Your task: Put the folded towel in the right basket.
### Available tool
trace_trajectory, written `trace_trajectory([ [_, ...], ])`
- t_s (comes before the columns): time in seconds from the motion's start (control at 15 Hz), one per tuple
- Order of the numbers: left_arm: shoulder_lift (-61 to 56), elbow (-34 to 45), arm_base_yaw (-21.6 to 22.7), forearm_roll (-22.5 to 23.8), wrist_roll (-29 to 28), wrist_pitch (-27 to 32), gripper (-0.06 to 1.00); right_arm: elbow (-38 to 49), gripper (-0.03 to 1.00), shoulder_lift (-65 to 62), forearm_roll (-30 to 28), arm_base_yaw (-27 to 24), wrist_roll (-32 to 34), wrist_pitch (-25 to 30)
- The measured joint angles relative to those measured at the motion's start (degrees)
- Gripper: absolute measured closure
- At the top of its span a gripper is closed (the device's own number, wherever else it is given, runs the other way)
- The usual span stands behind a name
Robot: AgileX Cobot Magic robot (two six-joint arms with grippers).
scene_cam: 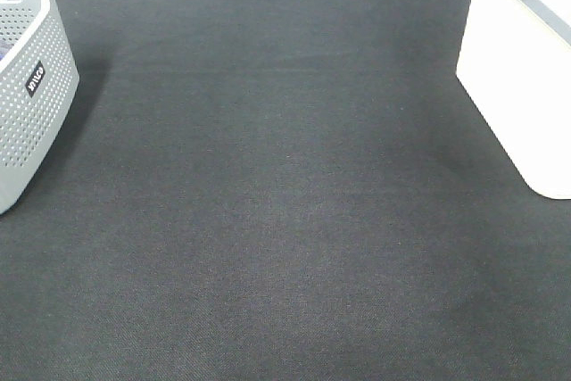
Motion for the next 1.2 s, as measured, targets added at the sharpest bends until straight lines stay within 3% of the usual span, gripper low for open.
trace_trajectory([
  [0.27,0.0,0.0,0.0,0.0,0.0,0.0,0.07,0.0,0.95,3.15,-2.81,0.0,0.52,0.06],
  [0.4,0.0,0.0,0.0,0.0,0.0,0.0,0.07,0.0,0.88,5.33,-5.21,0.0,3.55,0.23],
  [0.53,0.0,0.0,0.0,0.0,0.0,0.0,0.07,0.0,0.69,6.02,-6.07,0.0,5.56,0.34],
  [0.73,0.0,0.0,0.0,0.0,0.0,0.0,0.07,0.0,0.26,5.96,-6.07,0.06,7.56,0.4],
  [0.87,0.0,0.0,0.0,0.0,0.0,0.0,0.07,0.0,0.2,4.98,-6.13,0.86,7.62,0.4],
  [1.2,0.0,0.0,0.0,0.0,0.0,0.0,0.07,0.0,0.19,0.23,-6.19,8.02,7.62,0.4],
])
